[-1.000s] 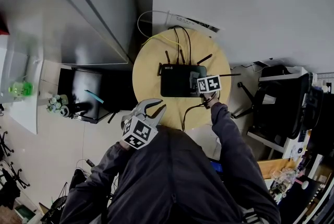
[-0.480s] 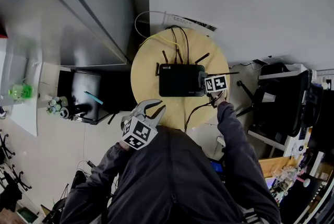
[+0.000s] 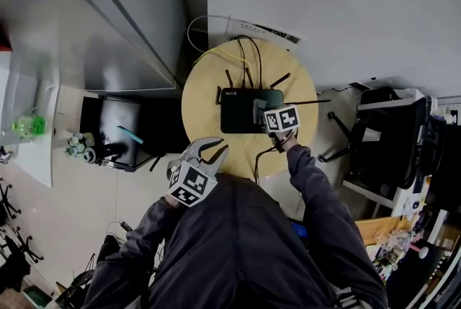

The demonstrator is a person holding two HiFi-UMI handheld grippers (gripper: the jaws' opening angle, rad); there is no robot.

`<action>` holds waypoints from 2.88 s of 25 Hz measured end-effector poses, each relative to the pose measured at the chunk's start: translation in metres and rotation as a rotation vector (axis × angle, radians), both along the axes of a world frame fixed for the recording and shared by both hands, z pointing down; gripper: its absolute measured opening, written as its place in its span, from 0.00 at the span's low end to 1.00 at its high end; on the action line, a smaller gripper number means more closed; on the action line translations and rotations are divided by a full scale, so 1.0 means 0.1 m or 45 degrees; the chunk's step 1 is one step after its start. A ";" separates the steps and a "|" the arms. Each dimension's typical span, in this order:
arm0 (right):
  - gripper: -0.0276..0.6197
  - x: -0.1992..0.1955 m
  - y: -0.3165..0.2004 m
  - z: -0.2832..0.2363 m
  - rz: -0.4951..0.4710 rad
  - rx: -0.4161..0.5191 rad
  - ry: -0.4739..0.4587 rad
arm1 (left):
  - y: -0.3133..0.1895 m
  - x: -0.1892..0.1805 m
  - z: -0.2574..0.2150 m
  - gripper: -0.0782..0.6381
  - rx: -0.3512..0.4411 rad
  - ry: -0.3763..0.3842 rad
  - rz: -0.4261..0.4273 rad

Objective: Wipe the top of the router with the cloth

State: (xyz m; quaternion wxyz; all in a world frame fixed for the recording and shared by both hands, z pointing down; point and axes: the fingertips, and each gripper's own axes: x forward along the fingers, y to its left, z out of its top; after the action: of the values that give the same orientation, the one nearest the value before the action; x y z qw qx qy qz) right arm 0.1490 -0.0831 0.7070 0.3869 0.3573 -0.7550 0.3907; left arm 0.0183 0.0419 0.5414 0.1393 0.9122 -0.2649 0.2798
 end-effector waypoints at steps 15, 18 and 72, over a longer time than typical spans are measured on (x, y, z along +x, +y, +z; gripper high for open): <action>0.08 -1.20 0.37 0.21 -0.169 -0.099 -0.085 | 0.01 -0.11 0.01 0.20 -0.006 -0.004 -0.020; 0.08 -1.17 0.37 0.23 -0.173 -0.102 -0.075 | 0.01 -0.10 0.02 0.20 -0.008 -0.002 -0.020; 0.08 -0.78 0.65 0.08 -0.135 -0.055 -0.091 | 0.06 -0.05 0.05 0.20 -0.014 -0.013 0.057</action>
State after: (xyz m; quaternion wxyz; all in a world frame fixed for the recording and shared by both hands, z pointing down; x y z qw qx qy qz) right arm 0.0705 -0.0179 0.7147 0.3874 0.2943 -0.7776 0.3983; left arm 0.0136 0.0478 0.5460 0.1366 0.9158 -0.2434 0.2889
